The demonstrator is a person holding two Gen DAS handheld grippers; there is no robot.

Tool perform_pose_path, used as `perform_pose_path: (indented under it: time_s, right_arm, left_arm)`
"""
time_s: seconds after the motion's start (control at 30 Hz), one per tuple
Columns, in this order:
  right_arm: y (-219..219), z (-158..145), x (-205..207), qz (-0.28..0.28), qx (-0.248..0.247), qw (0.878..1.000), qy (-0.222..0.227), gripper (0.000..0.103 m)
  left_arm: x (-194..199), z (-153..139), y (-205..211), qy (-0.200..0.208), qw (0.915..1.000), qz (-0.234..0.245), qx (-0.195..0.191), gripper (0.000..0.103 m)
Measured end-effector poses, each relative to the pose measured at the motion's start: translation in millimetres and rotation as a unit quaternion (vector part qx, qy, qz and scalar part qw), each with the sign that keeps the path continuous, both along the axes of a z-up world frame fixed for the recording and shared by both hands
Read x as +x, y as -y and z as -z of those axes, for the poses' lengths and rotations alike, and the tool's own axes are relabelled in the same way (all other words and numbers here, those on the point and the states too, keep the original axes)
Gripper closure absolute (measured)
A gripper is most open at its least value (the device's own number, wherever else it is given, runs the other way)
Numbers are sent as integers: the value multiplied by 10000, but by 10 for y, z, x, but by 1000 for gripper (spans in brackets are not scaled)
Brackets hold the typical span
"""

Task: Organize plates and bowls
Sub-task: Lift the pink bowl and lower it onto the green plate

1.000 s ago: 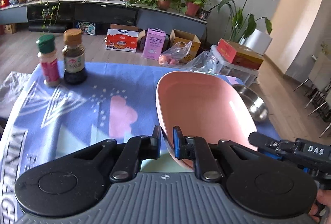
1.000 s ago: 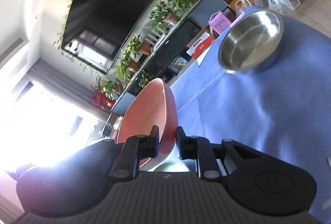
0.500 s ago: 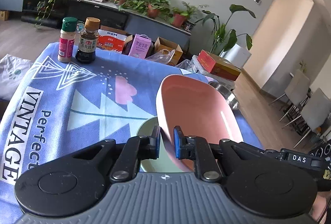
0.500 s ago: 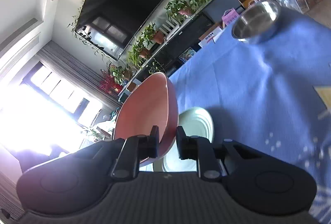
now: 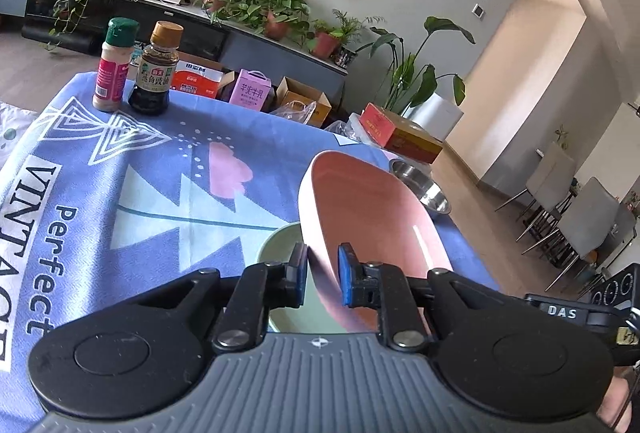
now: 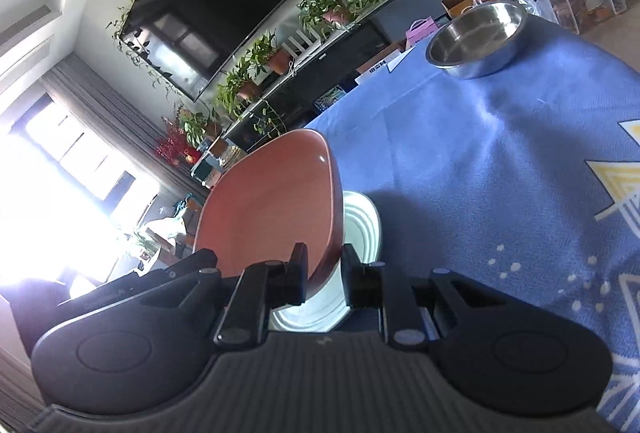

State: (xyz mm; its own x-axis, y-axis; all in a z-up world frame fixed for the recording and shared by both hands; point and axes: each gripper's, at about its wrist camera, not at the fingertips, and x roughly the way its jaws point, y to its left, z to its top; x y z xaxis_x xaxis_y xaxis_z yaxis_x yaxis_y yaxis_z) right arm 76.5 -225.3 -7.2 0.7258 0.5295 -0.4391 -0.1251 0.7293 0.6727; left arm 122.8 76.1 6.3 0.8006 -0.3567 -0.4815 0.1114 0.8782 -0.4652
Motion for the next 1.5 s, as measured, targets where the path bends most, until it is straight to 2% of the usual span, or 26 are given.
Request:
perform_pose_path:
  time_s: [0.27,0.6,1.5]
  right_arm:
    - [-39,-18,-13,-124,-89,9998,140,74]
    - [-56,42,10,-67,-238,9997,-74,73]
    - [-84,50,26,-159,-285,9989,-336,72]
  left_arm:
    - [18,155,-35,-29,10000,-44,60,89]
    - [78,312,-24,-274,9996,99,16,88]
    - [63,349,-52,-357,9991,162,-131,83]
